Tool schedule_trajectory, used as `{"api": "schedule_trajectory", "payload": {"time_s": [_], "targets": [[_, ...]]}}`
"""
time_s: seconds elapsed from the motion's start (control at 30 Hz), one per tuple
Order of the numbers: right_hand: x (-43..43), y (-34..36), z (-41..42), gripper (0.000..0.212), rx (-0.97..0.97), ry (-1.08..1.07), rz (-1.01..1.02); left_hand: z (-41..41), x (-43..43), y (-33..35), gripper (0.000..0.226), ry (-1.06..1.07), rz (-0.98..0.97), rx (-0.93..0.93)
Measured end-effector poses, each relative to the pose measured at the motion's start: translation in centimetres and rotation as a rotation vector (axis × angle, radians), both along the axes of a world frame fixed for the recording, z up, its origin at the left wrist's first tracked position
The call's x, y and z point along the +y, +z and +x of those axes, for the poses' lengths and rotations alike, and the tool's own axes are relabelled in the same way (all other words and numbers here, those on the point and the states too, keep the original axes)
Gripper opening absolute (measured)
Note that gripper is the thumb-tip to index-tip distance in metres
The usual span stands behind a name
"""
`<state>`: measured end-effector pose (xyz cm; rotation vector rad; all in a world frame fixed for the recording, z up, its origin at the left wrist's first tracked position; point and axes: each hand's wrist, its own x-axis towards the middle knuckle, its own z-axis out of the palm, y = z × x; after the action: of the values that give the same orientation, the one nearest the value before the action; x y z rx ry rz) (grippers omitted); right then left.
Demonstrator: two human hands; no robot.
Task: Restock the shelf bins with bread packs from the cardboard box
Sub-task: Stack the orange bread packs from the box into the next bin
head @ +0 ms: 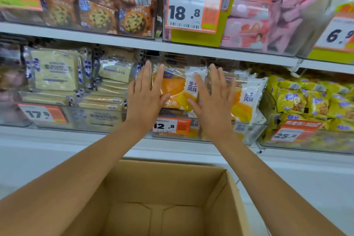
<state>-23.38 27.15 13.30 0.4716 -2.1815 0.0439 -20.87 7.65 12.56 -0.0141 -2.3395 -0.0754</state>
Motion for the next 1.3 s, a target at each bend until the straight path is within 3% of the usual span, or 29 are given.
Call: {"api": "schedule_trajectory", "payload": {"time_s": [0.13, 0.23, 0.3, 0.37, 0.43, 0.5, 0.7, 0.9, 1.17, 1.3], "targets": [[5.2, -2.6, 0.4, 0.059, -0.018, -0.095, -0.213, -0.8, 1.5, 0.0, 0.068, 0.008, -0.219, 0.001], [7.5, -3.6, -0.5, 0.062, -0.117, -0.037, -0.225, -2.0, 2.2, 0.5, 0.066, -0.083, -0.332, -0.115], [7.3, -3.1, -1.1, 0.064, -0.134, -0.009, -0.237, -2.2, 2.0, 0.8, 0.064, -0.085, -0.315, -0.155], [7.0, -3.0, -1.3, 0.063, -0.095, -0.066, -0.221, -1.7, 2.1, 0.8, 0.067, -0.126, -0.254, -0.081], [7.1, -3.2, -1.2, 0.063, -0.009, -0.105, -0.161, -1.1, 3.1, 0.5, 0.072, -0.257, -0.195, -0.043], [7.5, -3.0, -1.4, 0.066, 0.069, -0.077, -0.106, -1.3, 4.2, 0.0, 0.062, -0.337, -0.182, -0.061], [8.0, -1.6, -3.6, 0.071, 0.061, 0.065, 0.151, -3.5, 4.2, 0.1, 0.080, -0.153, -0.370, -0.025], [8.1, -1.2, -4.5, 0.075, -0.004, 0.084, 0.049, -4.5, 3.8, 0.2, 0.092, -0.137, -0.363, -0.024], [7.8, -2.1, -2.4, 0.067, -0.064, 0.134, 0.019, -3.1, 4.0, 0.1, 0.089, -0.191, -0.258, -0.072], [7.9, -2.2, -2.8, 0.061, 0.028, 0.034, 0.064, -2.8, 4.1, -0.4, 0.078, -0.193, -0.304, -0.050]]}}
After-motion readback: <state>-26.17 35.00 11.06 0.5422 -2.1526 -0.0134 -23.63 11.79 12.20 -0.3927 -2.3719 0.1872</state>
